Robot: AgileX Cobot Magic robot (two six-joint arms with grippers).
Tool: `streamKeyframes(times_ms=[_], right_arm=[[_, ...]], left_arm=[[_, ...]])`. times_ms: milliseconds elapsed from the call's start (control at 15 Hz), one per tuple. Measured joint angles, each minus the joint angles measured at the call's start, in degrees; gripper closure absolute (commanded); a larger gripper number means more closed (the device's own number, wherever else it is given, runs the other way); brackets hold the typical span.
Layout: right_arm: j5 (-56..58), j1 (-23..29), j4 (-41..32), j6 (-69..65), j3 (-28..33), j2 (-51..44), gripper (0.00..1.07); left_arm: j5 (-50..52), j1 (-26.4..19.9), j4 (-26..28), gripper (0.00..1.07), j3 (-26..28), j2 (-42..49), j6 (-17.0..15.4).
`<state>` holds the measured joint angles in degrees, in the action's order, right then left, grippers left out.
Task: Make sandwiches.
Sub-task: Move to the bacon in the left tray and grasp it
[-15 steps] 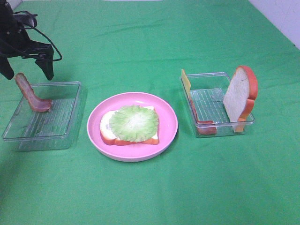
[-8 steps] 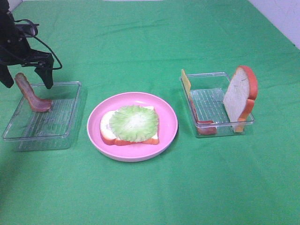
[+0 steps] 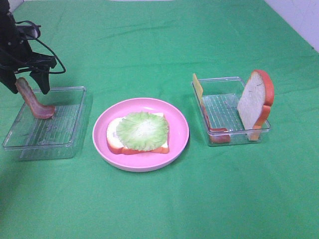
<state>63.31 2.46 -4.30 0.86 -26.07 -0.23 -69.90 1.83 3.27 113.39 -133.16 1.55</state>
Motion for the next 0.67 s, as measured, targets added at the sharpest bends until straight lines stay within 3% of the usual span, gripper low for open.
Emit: streamKeyframes(times_ms=[400, 667], right_arm=[[0.00, 0.00, 0.00, 0.00, 0.00, 0.00, 0.20], [0.00, 0.00, 0.00, 0.00, 0.00, 0.00, 0.20]], left_arm=[[0.00, 0.00, -0.23, 0.39, 0.00, 0.00, -0.92], [0.00, 0.00, -2.18, 0.43, 0.00, 0.00, -3.50]])
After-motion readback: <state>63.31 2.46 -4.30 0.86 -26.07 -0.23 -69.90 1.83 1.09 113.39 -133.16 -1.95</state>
